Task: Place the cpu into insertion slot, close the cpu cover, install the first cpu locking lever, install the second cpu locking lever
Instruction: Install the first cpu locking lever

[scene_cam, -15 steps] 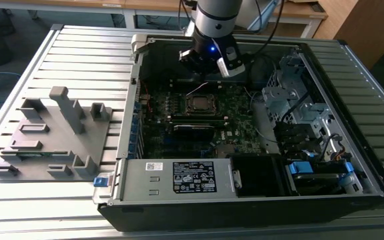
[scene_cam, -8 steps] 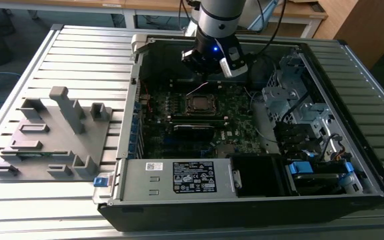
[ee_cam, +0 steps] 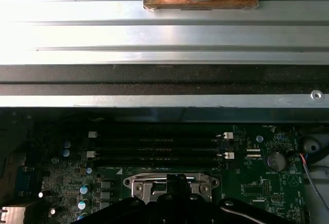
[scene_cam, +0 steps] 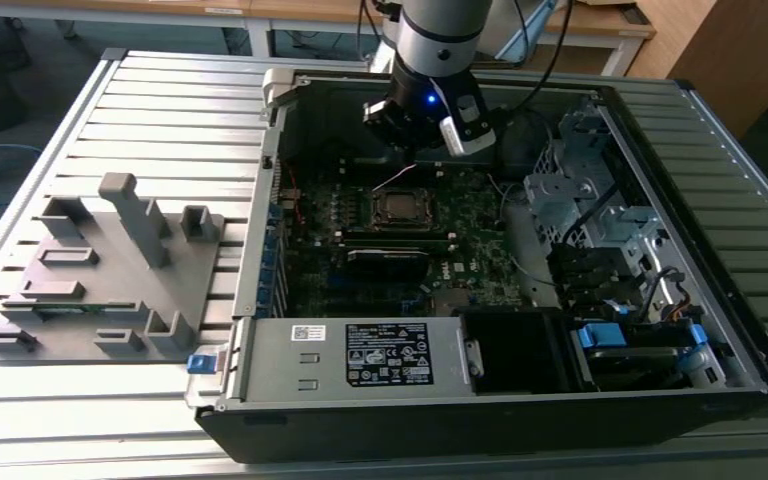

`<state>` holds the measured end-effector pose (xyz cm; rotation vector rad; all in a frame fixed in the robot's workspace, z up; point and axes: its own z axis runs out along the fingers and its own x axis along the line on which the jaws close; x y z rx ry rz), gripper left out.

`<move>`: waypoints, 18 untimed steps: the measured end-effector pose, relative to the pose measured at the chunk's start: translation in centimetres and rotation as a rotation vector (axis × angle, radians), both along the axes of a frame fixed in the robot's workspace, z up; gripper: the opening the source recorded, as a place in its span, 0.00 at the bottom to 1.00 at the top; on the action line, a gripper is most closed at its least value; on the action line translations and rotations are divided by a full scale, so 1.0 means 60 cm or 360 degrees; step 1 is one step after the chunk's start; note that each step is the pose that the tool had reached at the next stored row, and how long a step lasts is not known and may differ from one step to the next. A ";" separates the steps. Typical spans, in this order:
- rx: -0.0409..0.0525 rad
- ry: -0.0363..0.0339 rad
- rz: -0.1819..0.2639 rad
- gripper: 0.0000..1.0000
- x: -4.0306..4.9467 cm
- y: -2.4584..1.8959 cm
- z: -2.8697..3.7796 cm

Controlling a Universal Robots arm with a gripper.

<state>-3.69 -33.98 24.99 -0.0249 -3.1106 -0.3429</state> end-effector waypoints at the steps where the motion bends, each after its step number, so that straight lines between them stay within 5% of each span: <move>1: 0.0000 0.0000 0.0000 0.10 0.000 0.0000 0.000; 18: 0.0000 0.0000 0.0000 0.10 0.000 -0.0001 -0.004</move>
